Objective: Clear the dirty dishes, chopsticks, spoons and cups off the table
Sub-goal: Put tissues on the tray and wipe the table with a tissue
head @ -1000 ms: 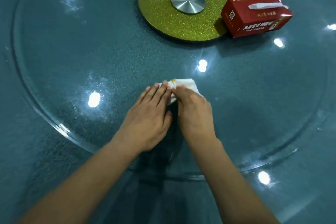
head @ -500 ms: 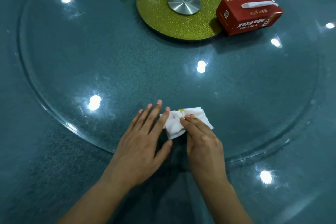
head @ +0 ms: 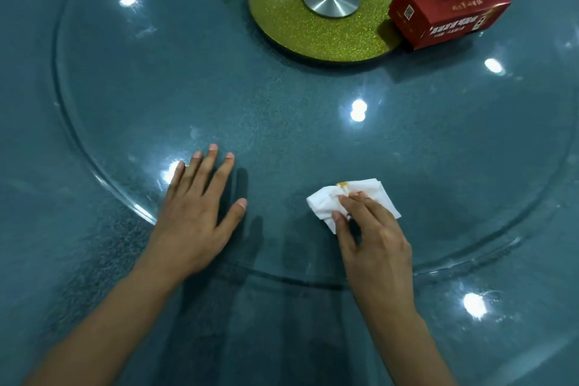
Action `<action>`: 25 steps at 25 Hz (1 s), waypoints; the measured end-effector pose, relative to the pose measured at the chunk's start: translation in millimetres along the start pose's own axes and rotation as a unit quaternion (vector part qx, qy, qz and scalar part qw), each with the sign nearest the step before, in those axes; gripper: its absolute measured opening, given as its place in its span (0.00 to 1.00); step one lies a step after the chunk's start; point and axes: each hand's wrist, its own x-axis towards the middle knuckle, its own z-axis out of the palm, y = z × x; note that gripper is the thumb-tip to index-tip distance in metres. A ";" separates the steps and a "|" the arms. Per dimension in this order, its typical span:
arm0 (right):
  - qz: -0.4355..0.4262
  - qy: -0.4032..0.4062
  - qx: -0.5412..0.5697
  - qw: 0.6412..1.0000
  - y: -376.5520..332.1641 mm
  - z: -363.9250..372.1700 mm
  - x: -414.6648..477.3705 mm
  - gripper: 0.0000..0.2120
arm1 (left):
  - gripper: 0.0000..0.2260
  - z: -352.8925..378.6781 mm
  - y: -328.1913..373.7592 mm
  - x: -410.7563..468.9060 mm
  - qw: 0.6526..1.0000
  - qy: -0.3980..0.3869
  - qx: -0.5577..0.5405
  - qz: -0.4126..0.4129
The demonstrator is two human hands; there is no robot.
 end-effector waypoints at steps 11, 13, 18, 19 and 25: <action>0.059 0.047 0.027 0.997 13.3 -6.8 12.8 0.13 | 0.34 9.0 45.7 -18.3 0.999 0.008 0.044 -0.012; 0.052 0.058 0.043 0.996 14.7 -8.5 17.5 0.14 | 0.34 10.7 57.6 -20.2 0.999 0.010 0.043 -0.005; 0.013 0.063 0.069 0.996 6.2 -8.1 27.5 0.14 | 0.30 6.0 72.3 -17.4 0.999 0.037 -0.029 0.021; 0.012 0.061 0.074 0.995 5.0 -7.1 28.6 0.14 | 0.30 3.3 67.3 -13.5 0.998 0.042 -0.036 0.022; 0.015 0.058 0.079 0.995 1.7 -2.0 28.4 0.15 | 0.33 -6.0 15.7 6.4 0.999 0.041 0.015 -0.005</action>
